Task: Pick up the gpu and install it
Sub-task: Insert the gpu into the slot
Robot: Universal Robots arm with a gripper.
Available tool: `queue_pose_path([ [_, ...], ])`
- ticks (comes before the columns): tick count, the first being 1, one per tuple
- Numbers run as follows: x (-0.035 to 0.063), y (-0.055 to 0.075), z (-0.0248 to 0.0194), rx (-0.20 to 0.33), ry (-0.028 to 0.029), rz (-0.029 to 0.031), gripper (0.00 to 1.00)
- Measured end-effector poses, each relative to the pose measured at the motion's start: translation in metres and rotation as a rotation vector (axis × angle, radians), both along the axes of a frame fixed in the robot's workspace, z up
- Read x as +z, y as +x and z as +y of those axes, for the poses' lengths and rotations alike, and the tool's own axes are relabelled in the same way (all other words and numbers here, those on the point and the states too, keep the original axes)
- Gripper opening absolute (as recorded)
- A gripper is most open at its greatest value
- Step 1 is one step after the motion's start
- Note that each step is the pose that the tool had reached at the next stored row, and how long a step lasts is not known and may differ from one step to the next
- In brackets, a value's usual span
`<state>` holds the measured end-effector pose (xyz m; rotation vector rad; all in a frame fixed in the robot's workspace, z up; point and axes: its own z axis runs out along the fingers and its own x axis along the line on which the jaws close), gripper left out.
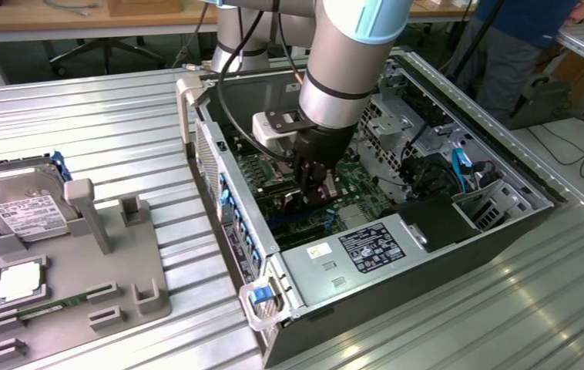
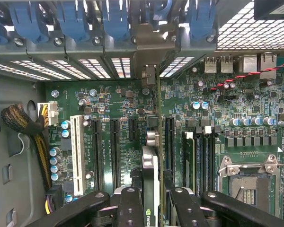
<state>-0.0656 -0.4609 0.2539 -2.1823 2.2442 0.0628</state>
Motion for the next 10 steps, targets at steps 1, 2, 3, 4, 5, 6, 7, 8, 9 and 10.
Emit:
queue_pose_path([
  [1, 0.0000, 0.0000, 0.0000, 0.000, 0.0000, 0.0000, 0.27],
  [2, 0.0000, 0.0000, 0.0000, 0.000, 0.0000, 0.0000, 0.27],
  [3, 0.0000, 0.0000, 0.0000, 0.000, 0.0000, 0.0000, 0.27],
  [4, 0.0001, 0.0000, 0.0000, 0.000, 0.0000, 0.0000, 0.27],
  [5, 0.0002, 0.0000, 0.0000, 0.000, 0.0001, 0.0000, 0.27],
  [6, 0.0006, 0.0000, 0.0000, 0.000, 0.0004, -0.0001, 0.27],
  [7, 0.0010, 0.0000, 0.0000, 0.000, 0.0006, -0.0002, 0.27],
  [8, 0.0015, 0.0000, 0.0000, 0.000, 0.0005, -0.0001, 0.27],
  [9, 0.0024, 0.0000, 0.0000, 0.000, 0.0003, 0.0000, 0.27],
  [10, 0.0033, 0.0000, 0.0000, 0.000, 0.0001, 0.0001, 0.27],
])
